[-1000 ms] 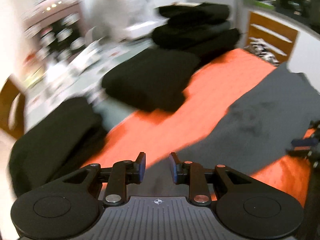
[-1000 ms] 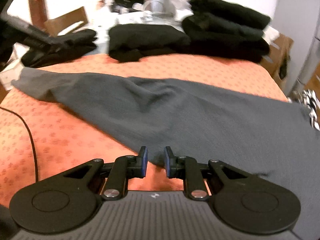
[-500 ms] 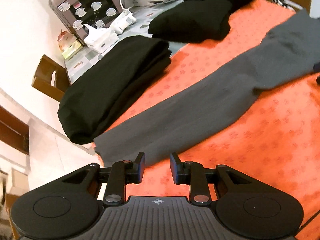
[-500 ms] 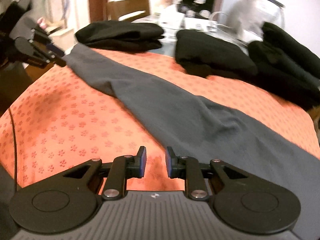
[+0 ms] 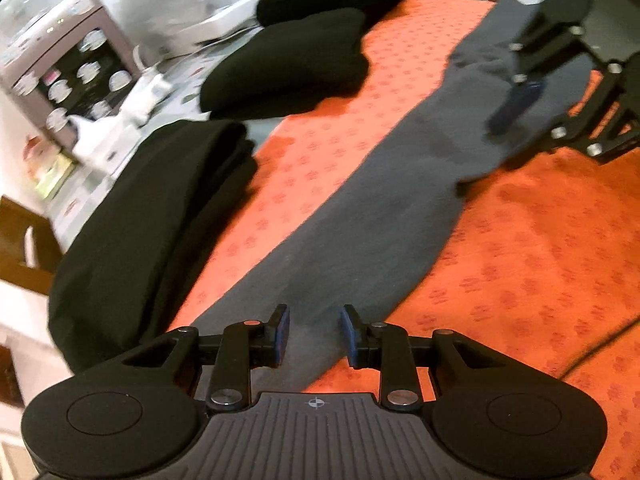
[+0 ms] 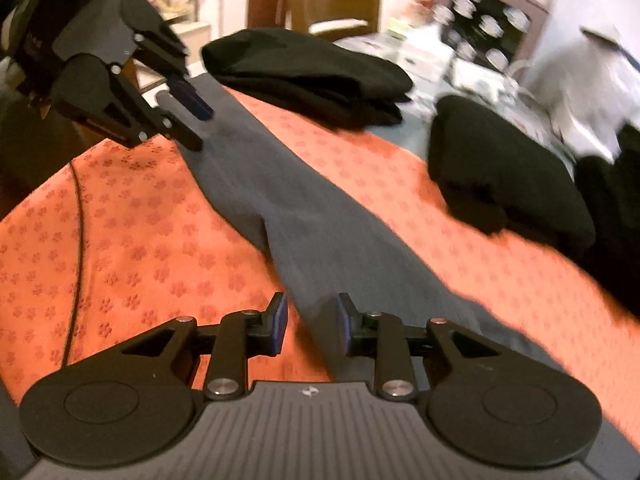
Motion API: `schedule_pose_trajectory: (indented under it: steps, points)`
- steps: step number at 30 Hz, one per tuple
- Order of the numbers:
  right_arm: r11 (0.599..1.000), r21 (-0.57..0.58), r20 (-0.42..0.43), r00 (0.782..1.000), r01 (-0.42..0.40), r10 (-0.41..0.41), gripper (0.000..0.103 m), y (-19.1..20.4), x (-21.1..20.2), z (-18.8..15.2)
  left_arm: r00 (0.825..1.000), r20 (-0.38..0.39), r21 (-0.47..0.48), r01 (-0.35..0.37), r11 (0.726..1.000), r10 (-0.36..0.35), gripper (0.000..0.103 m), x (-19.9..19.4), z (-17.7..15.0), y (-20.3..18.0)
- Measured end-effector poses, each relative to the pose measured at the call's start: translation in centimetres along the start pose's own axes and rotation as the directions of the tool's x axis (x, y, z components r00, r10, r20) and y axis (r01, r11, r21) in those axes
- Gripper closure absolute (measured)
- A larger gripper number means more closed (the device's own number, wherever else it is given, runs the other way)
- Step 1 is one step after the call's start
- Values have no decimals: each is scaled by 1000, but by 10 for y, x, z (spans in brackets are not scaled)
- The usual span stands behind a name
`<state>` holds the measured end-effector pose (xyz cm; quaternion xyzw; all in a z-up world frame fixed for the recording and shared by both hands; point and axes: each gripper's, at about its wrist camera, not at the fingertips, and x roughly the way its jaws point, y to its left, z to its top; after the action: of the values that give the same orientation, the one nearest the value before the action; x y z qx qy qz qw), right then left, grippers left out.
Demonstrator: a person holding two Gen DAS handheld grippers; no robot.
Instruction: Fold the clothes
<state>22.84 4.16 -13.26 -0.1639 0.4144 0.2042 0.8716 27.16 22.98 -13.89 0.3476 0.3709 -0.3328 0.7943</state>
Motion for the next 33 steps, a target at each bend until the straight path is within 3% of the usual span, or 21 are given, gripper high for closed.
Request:
schedule_pose_trajectory:
  steps: [6, 11, 17, 22, 25, 30, 33]
  points:
    - [994, -99, -14, 999, -45, 43, 73, 14, 17, 23, 999, 22, 23, 22, 999, -23, 72, 1, -3, -6]
    - [993, -102, 18, 998, -59, 61, 73, 17, 18, 38, 999, 32, 26, 36, 999, -37, 69, -2, -8, -3]
    - [988, -131, -3, 997, -78, 78, 73, 15, 31, 49, 998, 30, 23, 50, 998, -51, 68, 2, -11, 0]
    - [988, -114, -24, 995, -101, 98, 99, 10, 33, 50, 997, 35, 23, 61, 998, -62, 65, 4, -10, 3]
    - [990, -100, 8, 995, -103, 104, 100, 8, 20, 50, 997, 45, 48, 57, 997, -59, 65, 4, -8, 2]
    - [992, -104, 81, 994, -71, 79, 100, 6, -5, 49, 984, 156, 139, 66, 988, -88, 65, -15, 2, -13]
    - [990, -120, 95, 992, -67, 78, 100, 6, -12, 47, 983, 161, 159, 64, 985, -90, 65, -10, 7, -18]
